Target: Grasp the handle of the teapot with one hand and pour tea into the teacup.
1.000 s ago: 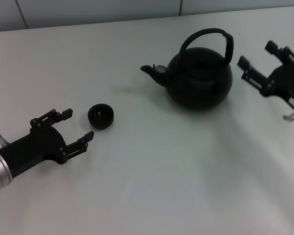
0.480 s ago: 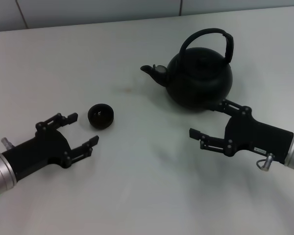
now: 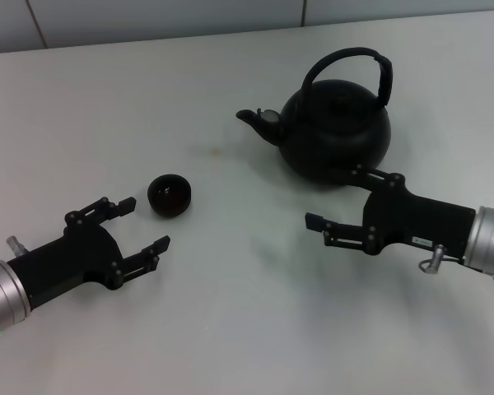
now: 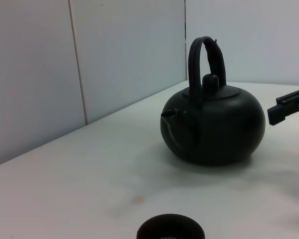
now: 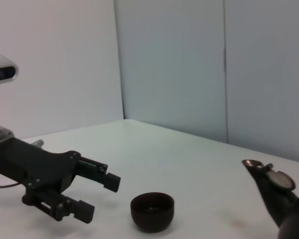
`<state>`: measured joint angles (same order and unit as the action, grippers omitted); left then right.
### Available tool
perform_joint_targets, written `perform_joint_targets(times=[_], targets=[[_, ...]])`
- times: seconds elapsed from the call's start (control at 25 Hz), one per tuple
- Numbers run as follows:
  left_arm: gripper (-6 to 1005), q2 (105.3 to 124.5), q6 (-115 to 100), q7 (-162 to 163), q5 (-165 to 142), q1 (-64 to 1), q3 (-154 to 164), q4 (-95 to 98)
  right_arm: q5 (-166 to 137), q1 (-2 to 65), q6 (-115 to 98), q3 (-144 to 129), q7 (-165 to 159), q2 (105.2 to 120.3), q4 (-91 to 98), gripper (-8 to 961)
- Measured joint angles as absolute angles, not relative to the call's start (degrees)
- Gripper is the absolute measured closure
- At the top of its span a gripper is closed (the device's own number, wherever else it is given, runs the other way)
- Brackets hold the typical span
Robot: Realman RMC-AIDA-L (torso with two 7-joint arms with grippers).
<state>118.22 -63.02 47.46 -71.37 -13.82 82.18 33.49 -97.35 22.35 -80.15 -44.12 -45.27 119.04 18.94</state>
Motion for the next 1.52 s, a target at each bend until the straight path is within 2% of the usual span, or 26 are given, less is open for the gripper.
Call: perform_joint_targets(times=[0.24, 1.52], targets=[[233, 118.22, -63.02, 47.47, -71.37, -13.8, 82.13, 33.64, -98.68, 24.02, -79.13, -44.61, -45.8, 119.24, 18.54, 122], [233, 118.28, -63.01, 47.46, -71.36, -12.27, 81.7, 34.92, -96.68, 24.1, -79.2, -44.76, -43.28, 119.56, 17.92, 122]])
